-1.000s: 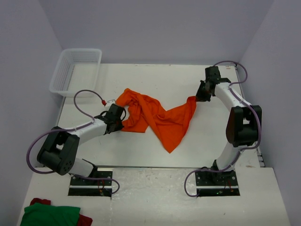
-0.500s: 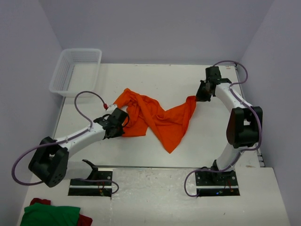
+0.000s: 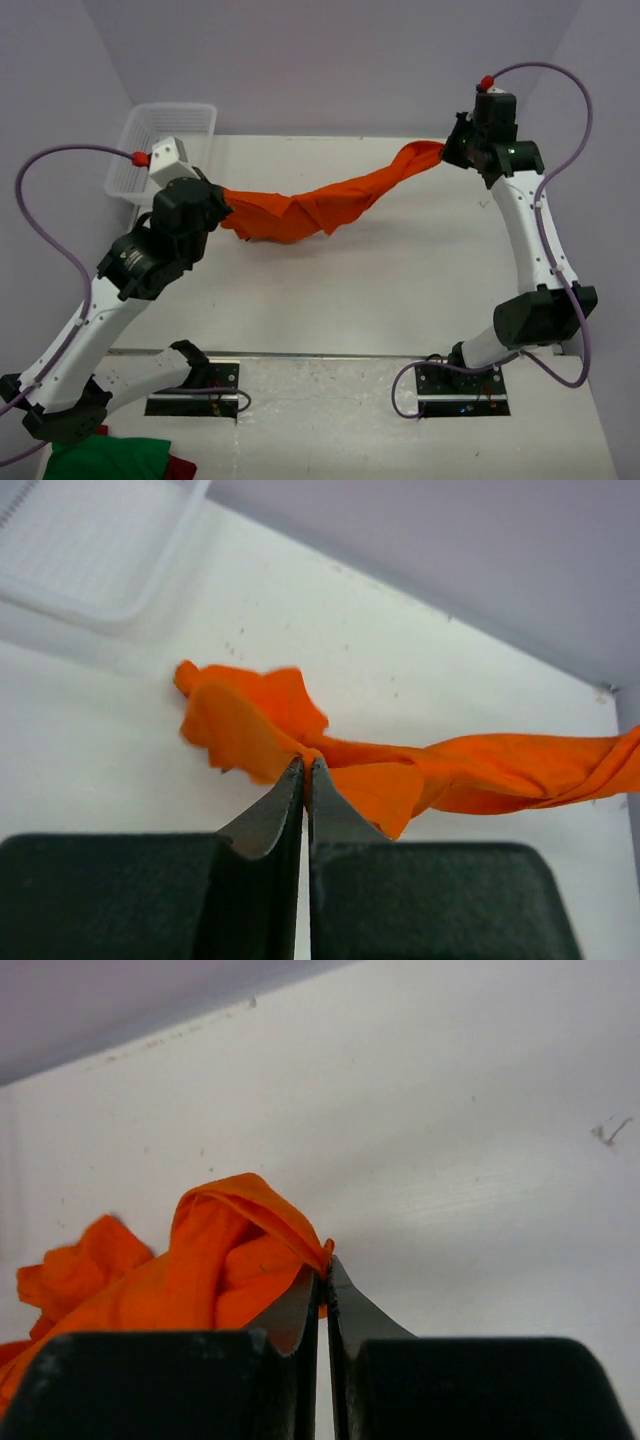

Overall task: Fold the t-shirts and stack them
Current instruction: Flatten out the tshirt

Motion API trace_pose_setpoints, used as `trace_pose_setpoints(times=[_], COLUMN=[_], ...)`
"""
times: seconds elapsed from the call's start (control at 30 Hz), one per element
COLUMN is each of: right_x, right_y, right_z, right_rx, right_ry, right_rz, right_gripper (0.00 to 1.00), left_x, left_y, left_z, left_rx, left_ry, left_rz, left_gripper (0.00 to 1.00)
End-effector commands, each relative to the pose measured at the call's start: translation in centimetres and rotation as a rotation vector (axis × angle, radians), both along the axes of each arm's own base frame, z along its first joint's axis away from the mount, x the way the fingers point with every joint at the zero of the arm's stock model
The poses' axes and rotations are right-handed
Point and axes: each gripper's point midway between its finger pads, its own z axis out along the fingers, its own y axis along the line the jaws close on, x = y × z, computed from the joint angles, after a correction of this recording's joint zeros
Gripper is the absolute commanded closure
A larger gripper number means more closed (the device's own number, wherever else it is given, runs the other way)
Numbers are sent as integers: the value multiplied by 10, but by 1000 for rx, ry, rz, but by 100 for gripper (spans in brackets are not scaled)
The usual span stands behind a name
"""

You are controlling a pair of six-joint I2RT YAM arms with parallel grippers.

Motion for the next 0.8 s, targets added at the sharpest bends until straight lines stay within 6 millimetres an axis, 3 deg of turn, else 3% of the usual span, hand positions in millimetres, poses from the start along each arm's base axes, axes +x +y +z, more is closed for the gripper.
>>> trace_pose_setpoints(times=[0.0,0.03,0.07,0.1,0.23,0.27,0.3,0.37,0.43,0.47,0.5,0.53,0.57,0.6,0.63,0.67,0.7,0.73,0.77], right_x=[-28,-34,-44,-50,-79,-85,-108,-126,-143,-138,-127,-80,-63,-43,-17,-10,-8,-22,-18], right_y=[-18,-21,-25,-27,-40,-30,-26,-15,-13,-11,-11,-10,-9,-11,-8,-6,1,3,8], right_z=[83,106,119,128,166,162,198,205,236,241,222,209,173,147,107,88,76,44,46], right_rx=[-80,-86,-104,-115,-139,-124,-96,-55,-33,-19,-30,-44,-57,-69,-72,-72,-65,-49,-30], right_ry=[-166,-218,-245,-267,-378,-387,-542,-616,-715,-701,-590,-497,-340,-236,-108,-80,-83,-39,-97], right_rz=[-33,-39,-43,-49,-97,-38,-15,42,51,51,48,44,47,33,24,9,23,22,33], right_gripper=[100,100,100,100,100,100,100,100,100,100,100,100,100,100,100,100,100,100,100], left_x=[-16,-23,-28,-37,-69,-85,-93,-114,-118,-93,-85,-32,-15,3,29,43,49,55,57], left_y=[44,52,57,66,91,100,95,101,94,78,86,48,36,16,-10,-27,-34,-40,-43], left_z=[76,104,119,144,199,218,227,247,257,242,249,221,186,169,137,94,73,54,39], left_rx=[32,23,11,4,-28,-71,-65,-106,-99,-40,-34,50,135,123,152,188,169,180,185], left_ry=[-186,-242,-276,-329,-498,-581,-623,-724,-764,-670,-628,-468,-316,-252,-175,-88,-47,-12,22], left_rz=[113,114,119,120,106,91,28,-18,-71,-68,2,4,-7,-28,-59,-96,-90,-93,-103], left_gripper=[100,100,100,100,100,100,100,100,100,100,100,100,100,100,100,100,100,100,100])
